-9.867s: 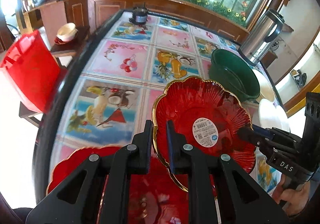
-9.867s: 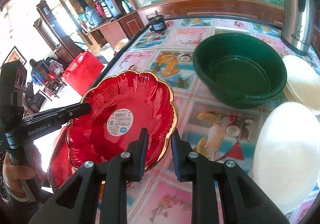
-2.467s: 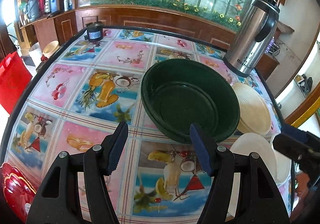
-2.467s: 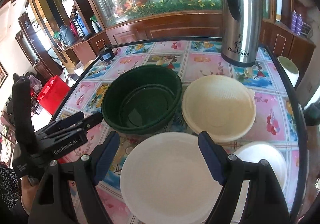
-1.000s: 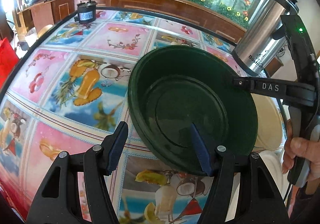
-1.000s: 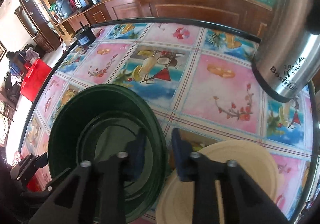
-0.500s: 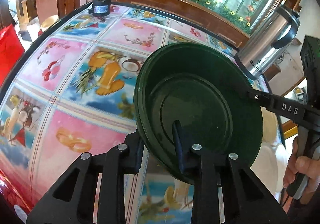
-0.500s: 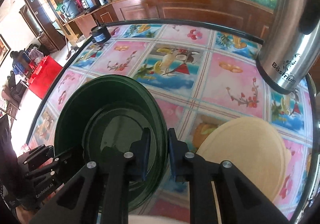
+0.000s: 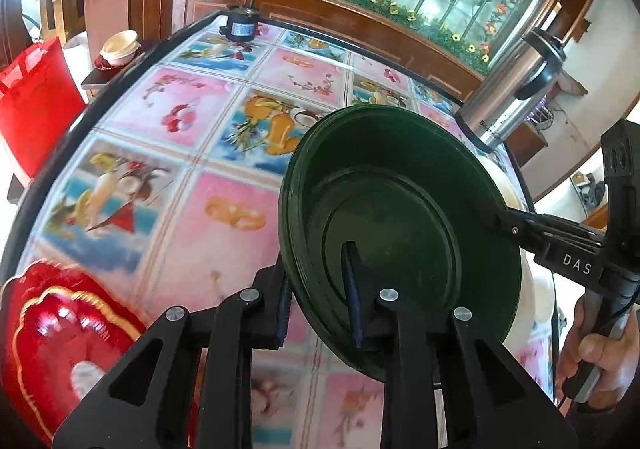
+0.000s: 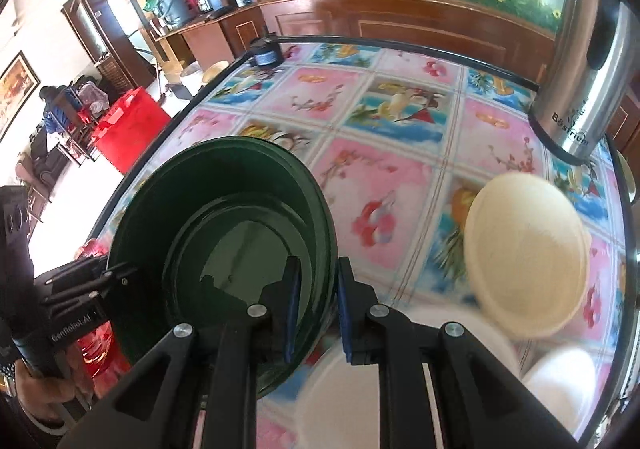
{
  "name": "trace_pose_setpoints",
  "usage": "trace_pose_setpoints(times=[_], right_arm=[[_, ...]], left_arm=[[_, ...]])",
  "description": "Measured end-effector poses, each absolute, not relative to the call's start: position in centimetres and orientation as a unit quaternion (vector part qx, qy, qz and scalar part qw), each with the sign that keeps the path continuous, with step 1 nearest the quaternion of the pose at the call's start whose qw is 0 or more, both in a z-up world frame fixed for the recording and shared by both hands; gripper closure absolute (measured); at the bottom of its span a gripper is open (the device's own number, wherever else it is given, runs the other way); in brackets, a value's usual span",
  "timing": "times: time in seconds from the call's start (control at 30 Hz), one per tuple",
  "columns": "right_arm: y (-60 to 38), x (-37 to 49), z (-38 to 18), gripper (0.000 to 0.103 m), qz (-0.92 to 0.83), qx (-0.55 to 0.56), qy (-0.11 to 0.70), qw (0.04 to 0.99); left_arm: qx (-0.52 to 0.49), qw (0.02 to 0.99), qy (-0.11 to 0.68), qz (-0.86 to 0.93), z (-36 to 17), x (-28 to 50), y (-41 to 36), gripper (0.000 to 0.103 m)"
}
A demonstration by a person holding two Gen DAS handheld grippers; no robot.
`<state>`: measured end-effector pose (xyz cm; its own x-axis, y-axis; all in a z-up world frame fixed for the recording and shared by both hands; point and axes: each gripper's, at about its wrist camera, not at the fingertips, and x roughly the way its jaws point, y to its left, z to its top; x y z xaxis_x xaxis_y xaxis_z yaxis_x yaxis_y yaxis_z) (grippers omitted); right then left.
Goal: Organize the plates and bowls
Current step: 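Lift the green basin with the right tool and carry it over the red plates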
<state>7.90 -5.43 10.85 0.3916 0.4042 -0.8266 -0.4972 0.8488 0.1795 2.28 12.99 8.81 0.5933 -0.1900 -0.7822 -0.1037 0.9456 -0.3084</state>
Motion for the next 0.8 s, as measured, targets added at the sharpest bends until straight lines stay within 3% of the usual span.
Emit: trace_pose_setpoints(times=[0.8], right_arm=[[0.7, -1.4, 12.5, 0.083, 0.323, -0.063, 0.449, 0.831]], left_arm=[[-0.153, 0.897, 0.414, 0.003, 11.1, -7.5, 19.8, 0.080]])
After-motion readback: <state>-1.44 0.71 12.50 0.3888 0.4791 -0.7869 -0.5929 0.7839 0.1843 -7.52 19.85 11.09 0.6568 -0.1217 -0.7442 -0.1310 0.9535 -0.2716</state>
